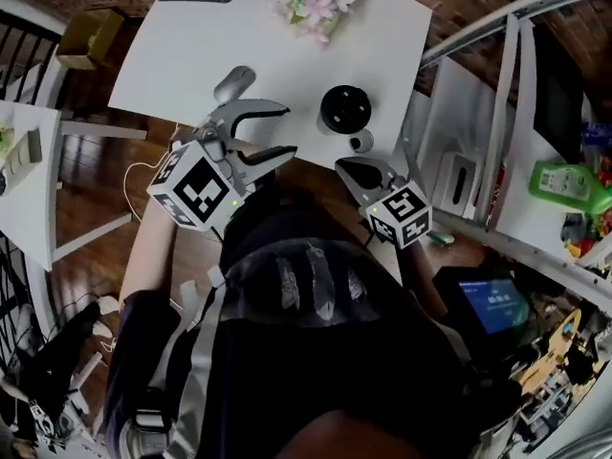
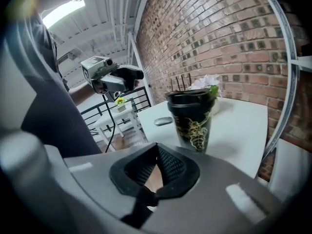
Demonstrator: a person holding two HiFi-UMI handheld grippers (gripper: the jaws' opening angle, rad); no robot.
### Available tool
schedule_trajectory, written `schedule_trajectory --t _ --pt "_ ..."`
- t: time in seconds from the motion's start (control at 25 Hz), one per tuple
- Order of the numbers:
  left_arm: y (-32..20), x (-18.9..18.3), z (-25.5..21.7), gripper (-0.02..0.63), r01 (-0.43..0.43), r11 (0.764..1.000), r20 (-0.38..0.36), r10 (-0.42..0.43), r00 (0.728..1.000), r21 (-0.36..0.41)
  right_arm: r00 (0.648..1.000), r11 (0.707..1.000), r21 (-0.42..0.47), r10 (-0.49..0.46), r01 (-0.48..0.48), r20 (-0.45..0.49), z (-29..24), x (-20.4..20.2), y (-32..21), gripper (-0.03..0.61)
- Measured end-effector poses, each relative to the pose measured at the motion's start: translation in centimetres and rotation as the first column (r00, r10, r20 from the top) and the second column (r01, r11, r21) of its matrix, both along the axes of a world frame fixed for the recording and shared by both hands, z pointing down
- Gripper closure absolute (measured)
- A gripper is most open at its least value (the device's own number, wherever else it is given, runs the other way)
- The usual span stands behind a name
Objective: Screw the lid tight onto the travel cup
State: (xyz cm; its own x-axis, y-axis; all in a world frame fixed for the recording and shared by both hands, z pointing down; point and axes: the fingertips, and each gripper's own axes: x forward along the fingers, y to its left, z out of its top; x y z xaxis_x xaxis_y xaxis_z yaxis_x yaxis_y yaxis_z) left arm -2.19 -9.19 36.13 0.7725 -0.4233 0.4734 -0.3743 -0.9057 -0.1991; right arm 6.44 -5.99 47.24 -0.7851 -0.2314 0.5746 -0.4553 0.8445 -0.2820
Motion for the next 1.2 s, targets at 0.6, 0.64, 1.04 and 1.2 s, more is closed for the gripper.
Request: schedule_trajectory --t 0.6,0.64,1.04,1.2 --pt "-5.2 5.8 5.8 0.273 -0.467 0.882 -0.007 0.467 0.884 -0.057 0.933 0.953 0.050 0.303 -0.300 -0.195 4.0 3.8 -3.7 0.432" --pt "-5.2 6.0 5.8 0.273 -0.481 0.875 -0.003 0.482 0.876 -0.060 0.935 0.956 0.041 0.293 -0.291 -0.200 4.3 3.5 -3.8 0.354" --pt "-6.0 8.1 6.7 0.273 -0.510 0.855 -0.037 0.509 0.860 -0.092 0.982 0.989 0.064 0.137 -0.130 -0.126 5.3 0.1 -8.2 0.232" --pt "-6.5 8.2 6.7 0.273 -0.478 0.873 -0.056 0.475 0.878 -0.097 0.990 0.994 0.088 0.079 -0.069 -0.118 5.3 -0.7 -8.8 0.229"
